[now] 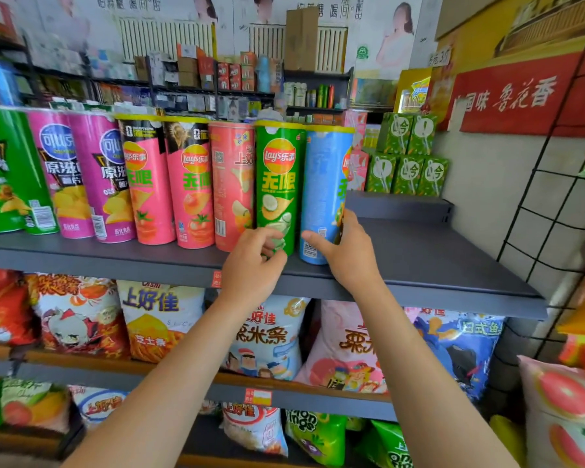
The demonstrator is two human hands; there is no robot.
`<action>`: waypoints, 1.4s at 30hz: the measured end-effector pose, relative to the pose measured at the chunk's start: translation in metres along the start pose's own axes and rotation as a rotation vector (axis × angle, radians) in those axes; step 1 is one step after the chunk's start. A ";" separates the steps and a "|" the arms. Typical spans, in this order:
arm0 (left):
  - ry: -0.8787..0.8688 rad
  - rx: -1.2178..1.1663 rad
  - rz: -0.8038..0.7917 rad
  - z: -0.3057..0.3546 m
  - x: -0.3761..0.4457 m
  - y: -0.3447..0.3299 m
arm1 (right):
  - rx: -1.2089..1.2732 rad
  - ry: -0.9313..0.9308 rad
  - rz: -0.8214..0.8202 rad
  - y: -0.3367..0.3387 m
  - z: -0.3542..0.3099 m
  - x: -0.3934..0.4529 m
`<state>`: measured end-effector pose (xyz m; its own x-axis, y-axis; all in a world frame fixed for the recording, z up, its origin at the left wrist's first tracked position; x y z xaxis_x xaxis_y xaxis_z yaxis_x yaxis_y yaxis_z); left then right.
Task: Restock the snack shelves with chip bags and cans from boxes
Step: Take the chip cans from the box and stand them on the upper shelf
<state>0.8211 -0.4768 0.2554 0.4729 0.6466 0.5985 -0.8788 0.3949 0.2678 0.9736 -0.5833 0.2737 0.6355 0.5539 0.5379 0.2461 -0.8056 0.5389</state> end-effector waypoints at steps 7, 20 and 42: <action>-0.039 0.124 -0.132 0.002 -0.008 -0.012 | -0.118 -0.040 0.034 -0.004 0.011 0.005; 0.228 -0.157 -0.084 -0.082 -0.086 0.099 | 0.325 0.172 0.130 -0.034 -0.080 -0.109; 1.722 0.243 0.217 -0.549 -0.572 0.475 | -0.257 -0.157 -1.792 -0.800 -0.115 -0.538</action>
<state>0.1676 -0.3011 -0.3740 -0.2636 0.6266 -0.7334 -0.8420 0.2216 0.4919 0.3505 -0.2123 -0.3720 -0.1828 0.5826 -0.7920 0.5369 0.7339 0.4160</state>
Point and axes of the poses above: each hand's wrist, its own x-axis towards the middle knuckle, its own y-axis out of the back of the hand, z = x × y, the point moved 8 cm from there along x, towards the middle knuckle, and after that the axes turned 11 degrees about -x, right-handed, at the moved point
